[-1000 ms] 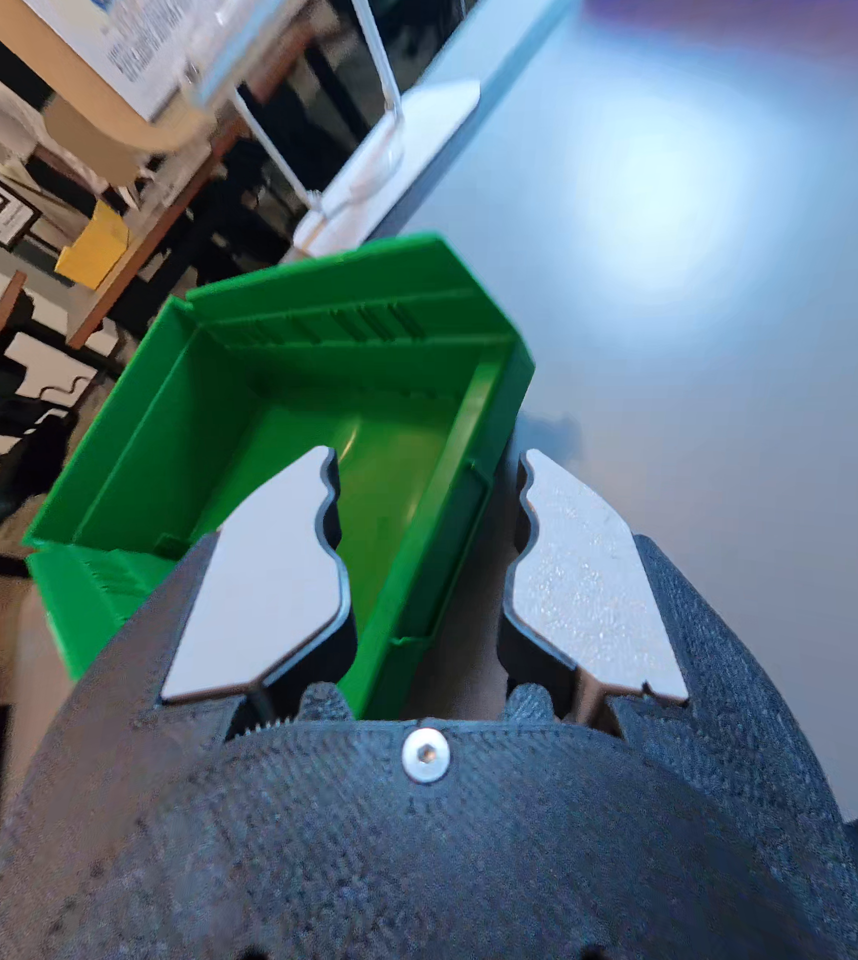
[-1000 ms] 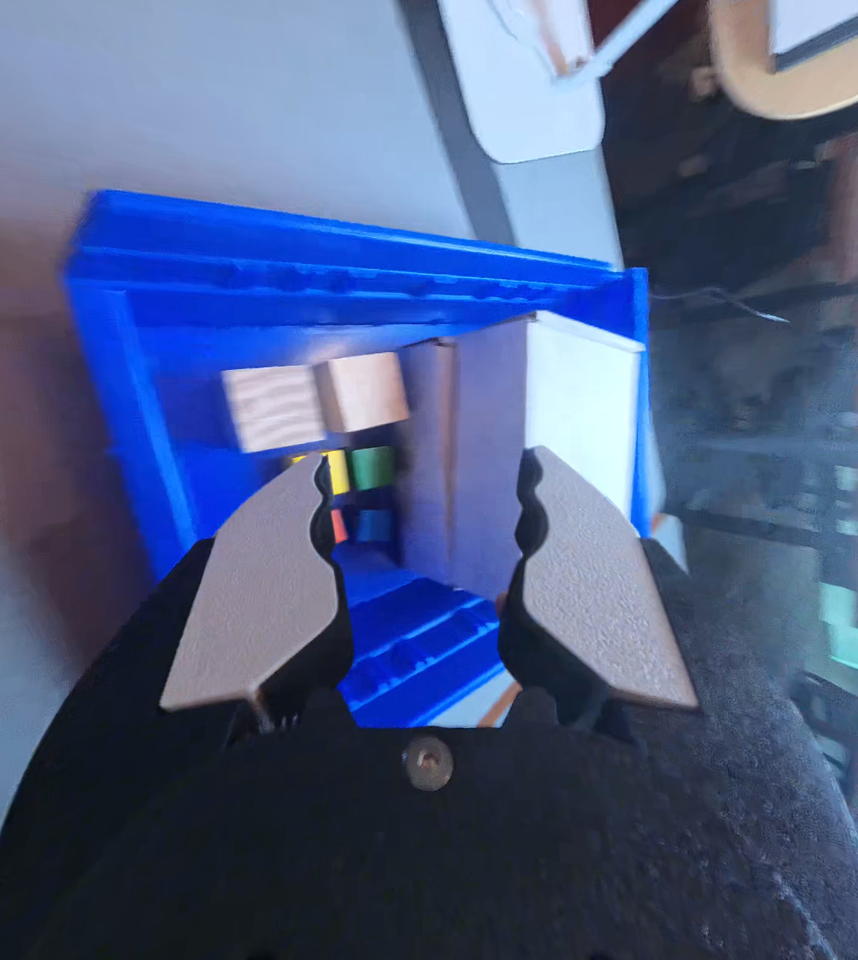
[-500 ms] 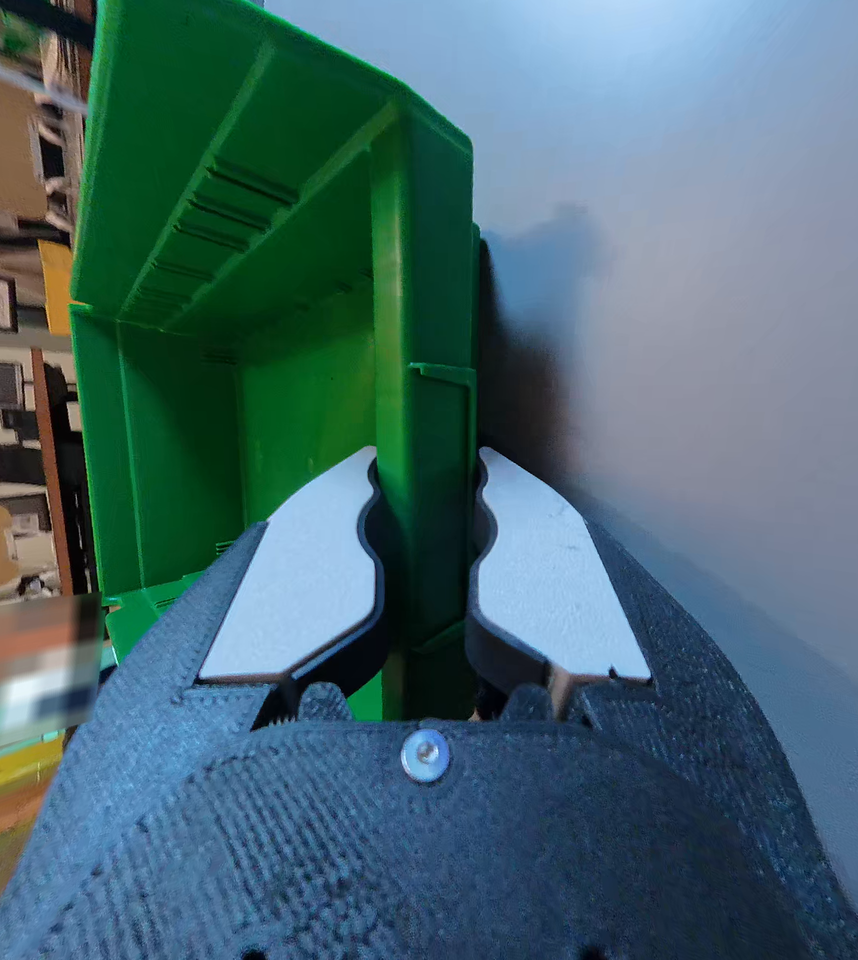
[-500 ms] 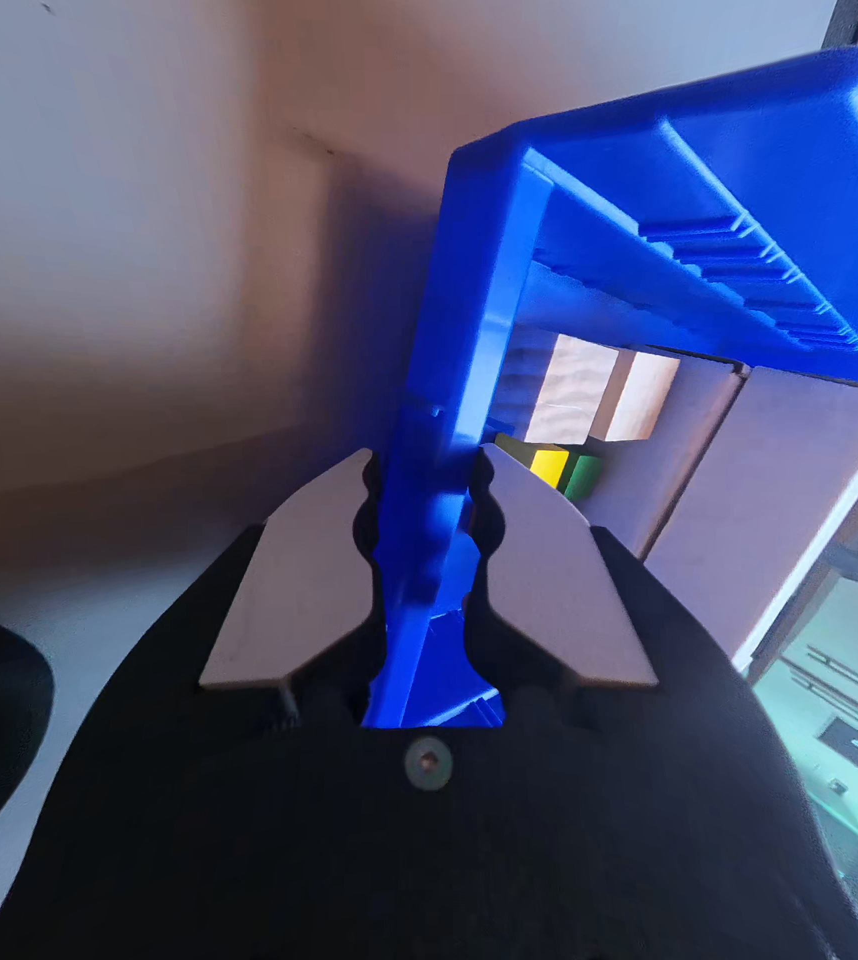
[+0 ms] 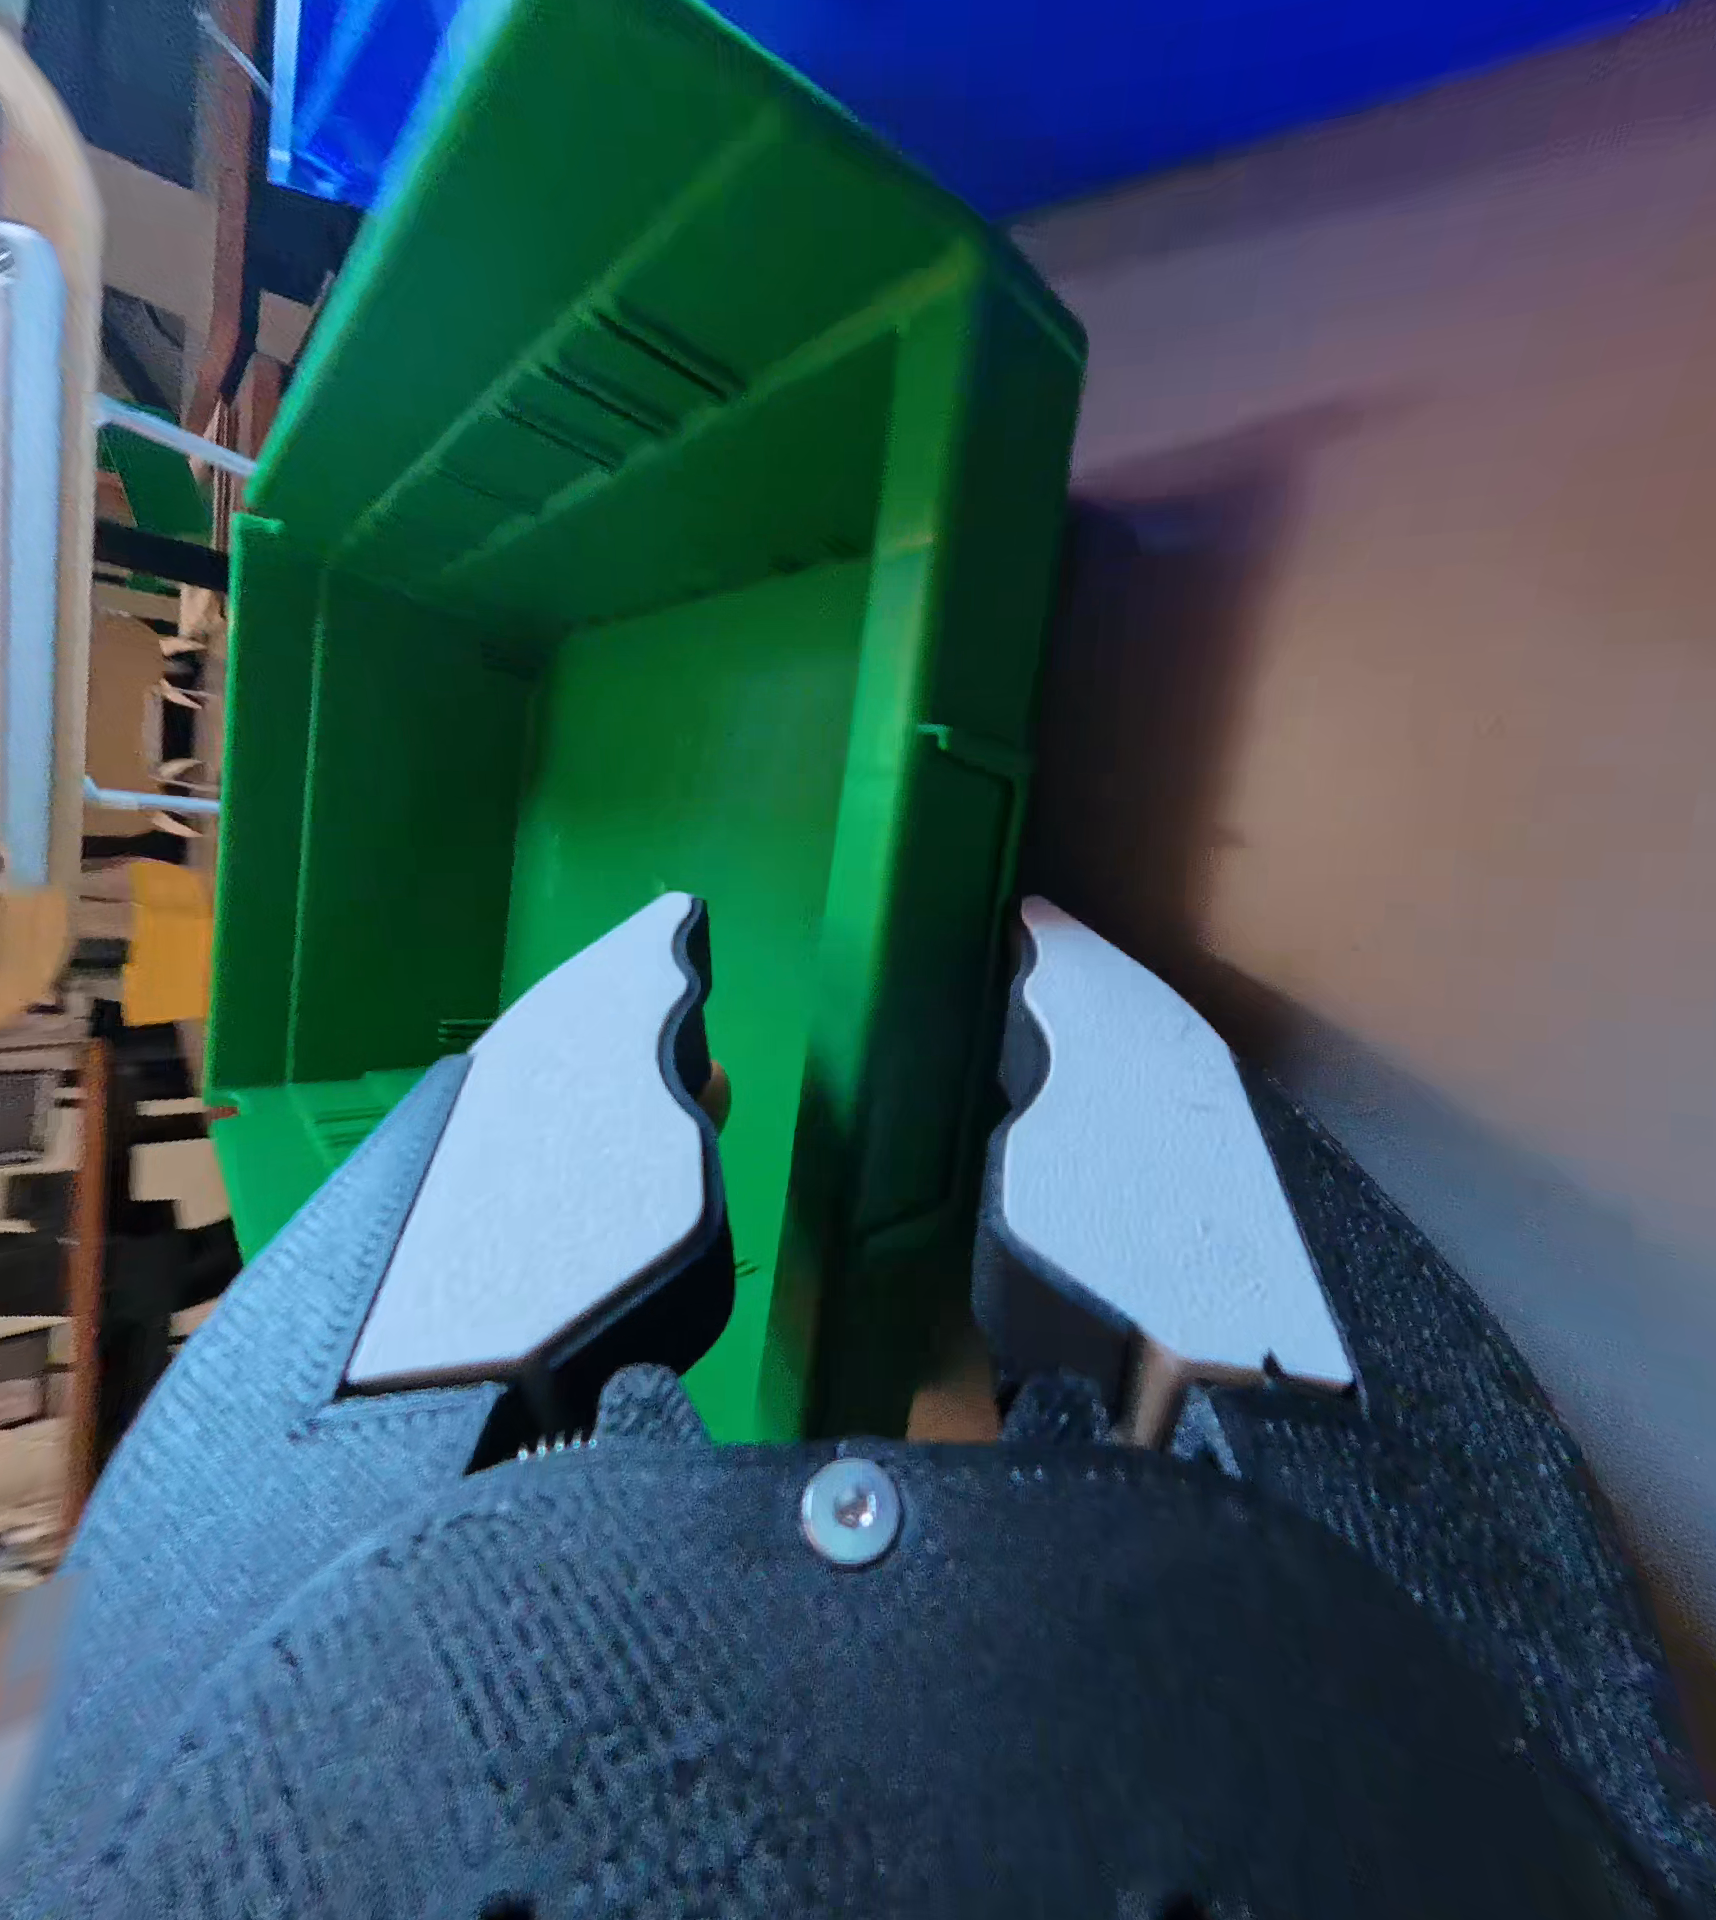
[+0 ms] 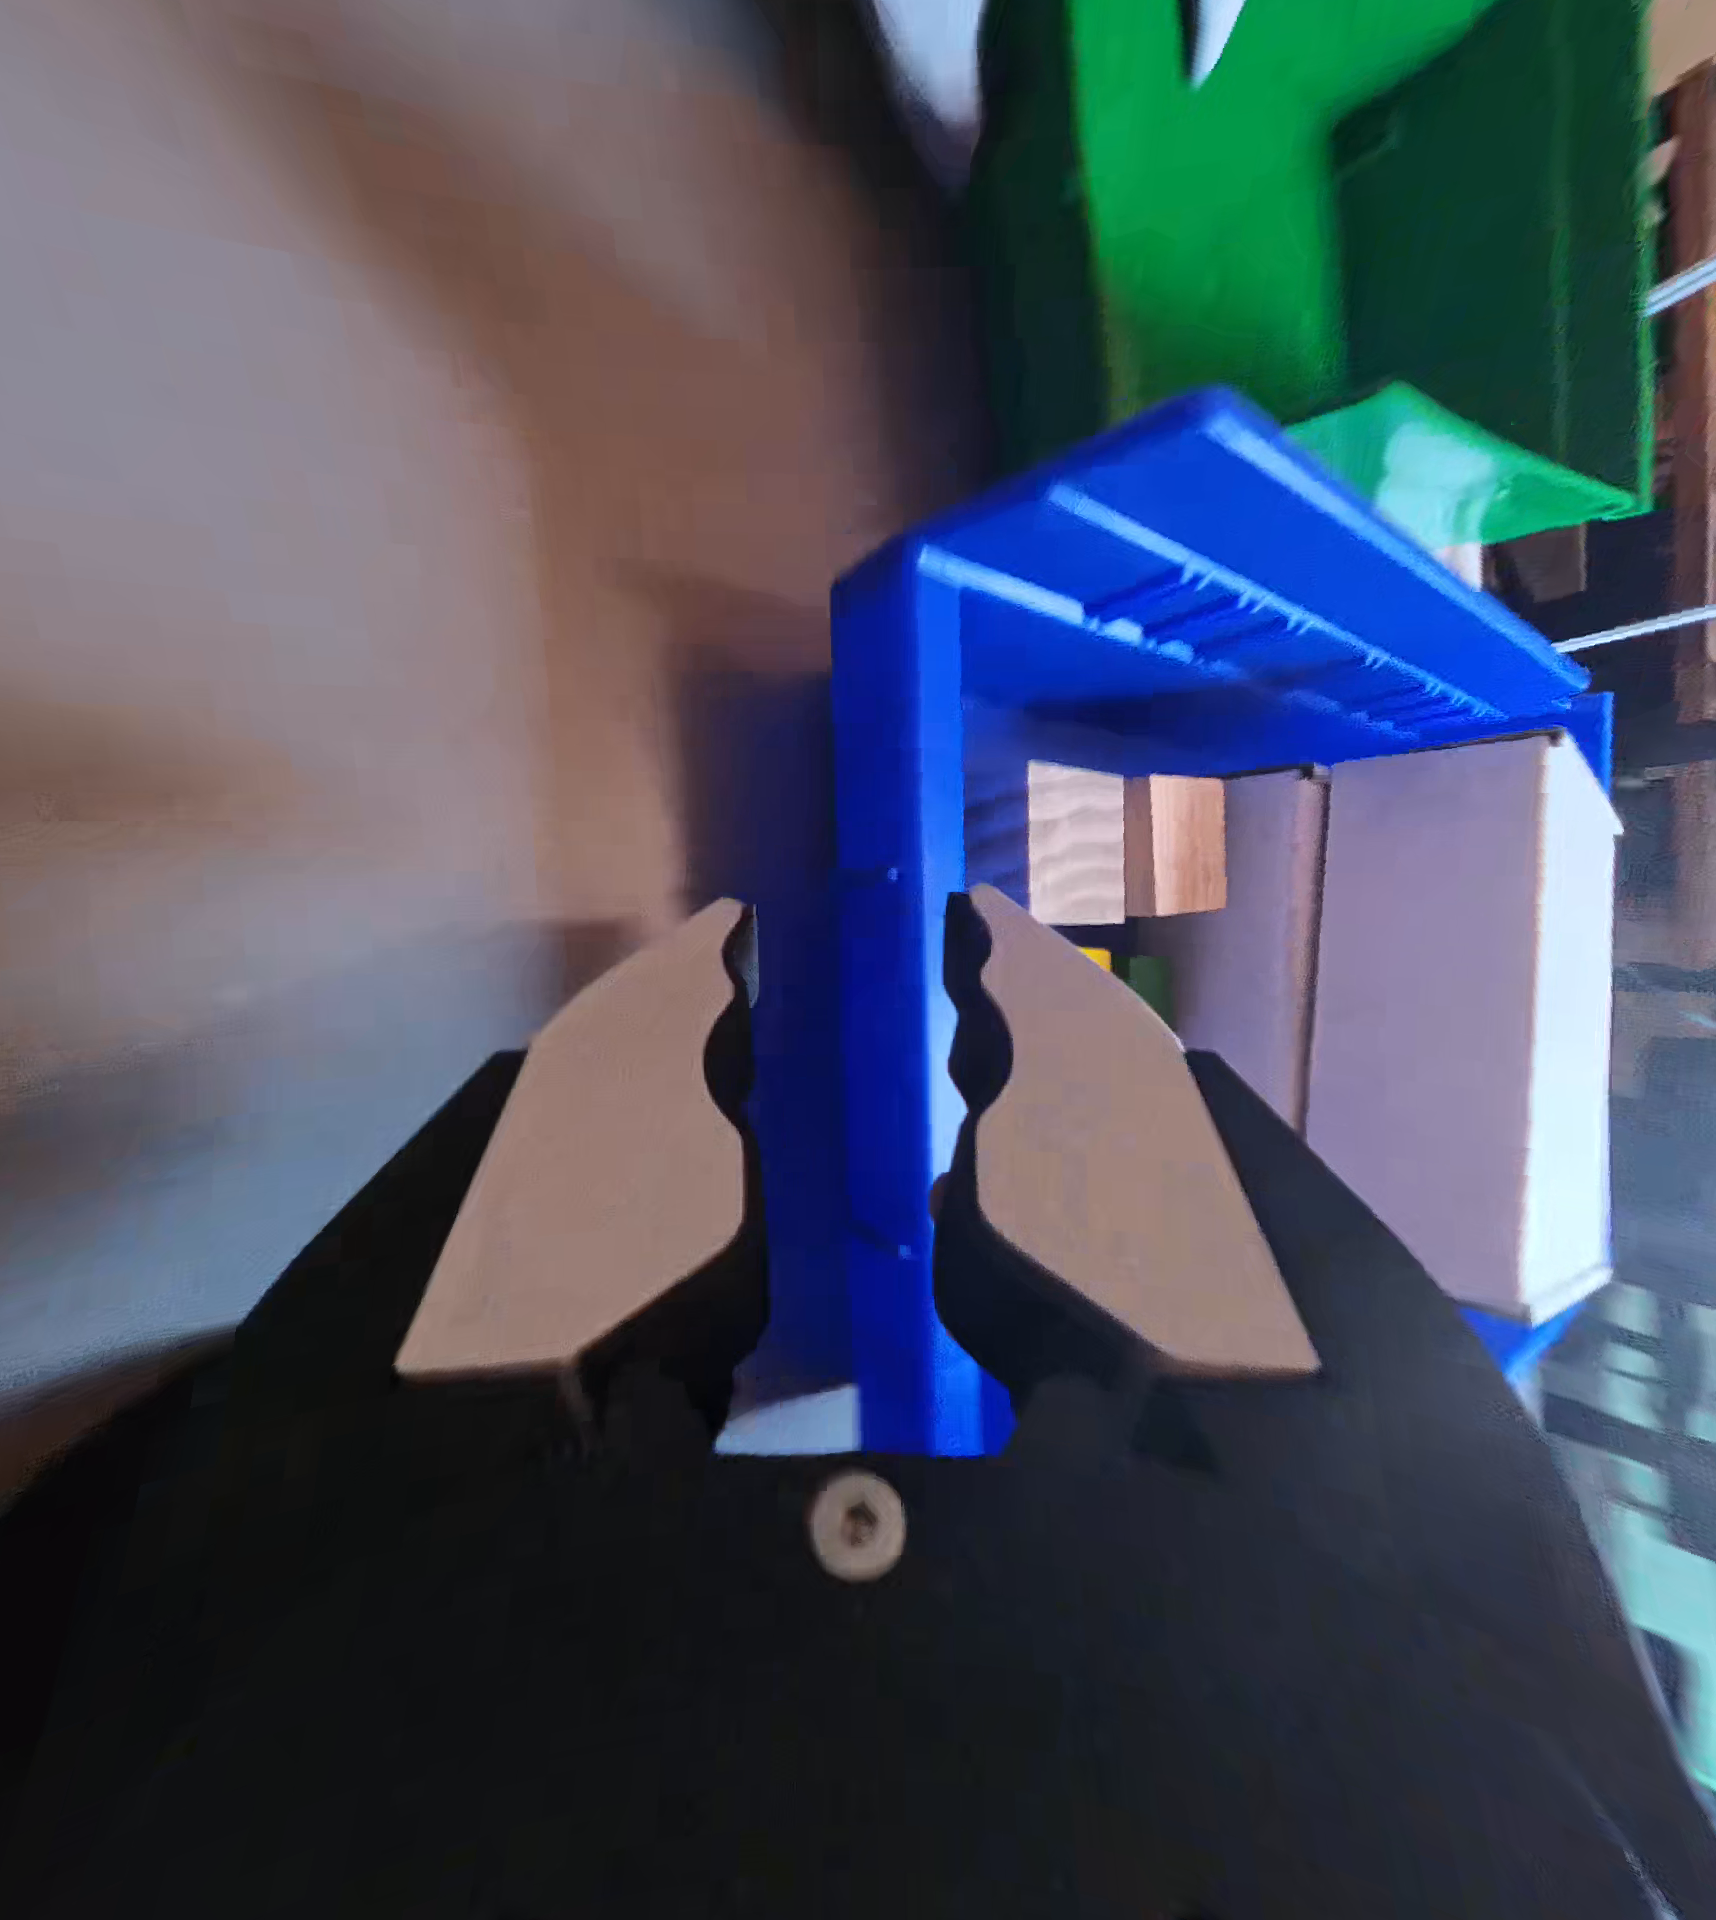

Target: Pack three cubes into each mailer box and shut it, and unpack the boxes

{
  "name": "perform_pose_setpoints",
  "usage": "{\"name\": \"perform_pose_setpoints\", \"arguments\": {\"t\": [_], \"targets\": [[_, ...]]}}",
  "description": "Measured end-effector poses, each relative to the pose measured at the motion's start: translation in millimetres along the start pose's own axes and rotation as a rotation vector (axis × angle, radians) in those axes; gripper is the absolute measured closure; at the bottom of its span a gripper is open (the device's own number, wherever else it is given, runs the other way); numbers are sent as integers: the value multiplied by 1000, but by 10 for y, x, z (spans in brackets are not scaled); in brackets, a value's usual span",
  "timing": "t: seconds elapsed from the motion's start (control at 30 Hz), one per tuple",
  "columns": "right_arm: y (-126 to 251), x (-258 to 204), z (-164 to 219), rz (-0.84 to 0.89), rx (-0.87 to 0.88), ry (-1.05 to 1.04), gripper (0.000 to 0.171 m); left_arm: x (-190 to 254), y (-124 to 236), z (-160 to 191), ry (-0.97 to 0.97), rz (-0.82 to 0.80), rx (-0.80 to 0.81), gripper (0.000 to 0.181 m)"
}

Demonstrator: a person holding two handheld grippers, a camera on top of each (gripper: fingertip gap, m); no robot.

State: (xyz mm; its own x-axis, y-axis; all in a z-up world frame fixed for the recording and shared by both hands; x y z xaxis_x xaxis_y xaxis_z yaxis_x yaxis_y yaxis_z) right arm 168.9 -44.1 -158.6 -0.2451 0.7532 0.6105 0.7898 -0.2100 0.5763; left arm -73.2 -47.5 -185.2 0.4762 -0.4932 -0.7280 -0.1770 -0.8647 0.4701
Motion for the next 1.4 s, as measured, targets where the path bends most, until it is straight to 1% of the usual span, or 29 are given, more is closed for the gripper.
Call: {"name": "perform_pose_setpoints", "arguments": {"t": [0.07,0.13,0.17,0.2,0.23,0.27,0.3,0.33,0.4,0.43,0.47,0.5,0.53,0.57,0.6,0.63,0.67,0.73,0.8,0.9,1.0,1.1,1.17,1.23,1.4], "targets": [[264,23,-129,89,142,-169,137,-21,170,-177,177,-36,104,131],[558,200,-74,285,243,-366,134,23,366,-443,423,-37,224,132],[702,328,37,417,272,-490,127,64,437,-580,560,-24,275,131],[831,453,200,556,286,-620,116,112,477,-712,692,-8,321,130],[920,538,387,660,279,-726,114,153,479,-829,805,-6,350,130],[953,588,571,726,248,-785,108,186,441,-921,883,-22,356,130],[933,611,732,756,197,-821,103,210,373,-994,933,-53,346,129],[870,611,843,742,160,-860,101,231,291,-1068,965,-81,342,125],[687,580,923,650,160,-1001,100,270,99,-1190,1019,-136,324,123],[603,563,950,627,143,-1038,103,299,-7,-1239,1027,-154,310,123],[538,545,1004,637,88,-1035,106,334,-108,-1274,1023,-171,287,125],[479,514,1037,641,43,-1027,113,373,-194,-1305,1012,-180,262,129],[419,476,1025,617,42,-1032,131,403,-263,-1315,985,-209,232,142],[412,486,1025,647,47,-1042,134,402,-306,-1294,960,-288,191,155],[452,509,1052,687,19,-1028,150,386,-316,-1295,948,-337,177,159],[506,531,1079,733,3,-1007,162,358,-301,-1289,983,-370,172,170],[521,519,1071,746,5,-1011,163,354,-282,-1306,1013,-373,173,172],[570,458,1001,779,-27,-967,165,379,-183,-1362,979,-403,162,174],[683,418,857,801,13,-956,166,389,-5,-1412,959,-414,183,173],[930,411,532,817,46,-917,165,329,362,-1540,947,-436,223,173],[1167,490,134,796,105,-893,164,175,822,-1678,919,-456,260,171],[1196,602,-347,725,179,-865,161,-49,1324,-1647,894,-499,249,171],[1089,671,-687,667,230,-837,160,-186,1657,-1514,889,-542,218,170],[895,720,-1027,607,269,-804,159,-300,1973,-1314,885,-600,178,170],[192,789,-1755,446,326,-764,160,-460,2623,-688,904,-742,49,171]]}}
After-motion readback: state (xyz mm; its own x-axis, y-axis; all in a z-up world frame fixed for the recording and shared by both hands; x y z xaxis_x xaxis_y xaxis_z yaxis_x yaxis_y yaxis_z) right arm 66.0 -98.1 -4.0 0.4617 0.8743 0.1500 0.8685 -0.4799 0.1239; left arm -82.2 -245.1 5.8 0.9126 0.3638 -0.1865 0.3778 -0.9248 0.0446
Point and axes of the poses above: each gripper's, where its closed fingertips meet, y back along the fingers, z out of its underside, x = y × z across the jaws, the point moved 5 cm from there along y, back along the fingers, and after that the axes turned 11 degrees about x, right-handed, at the moved point
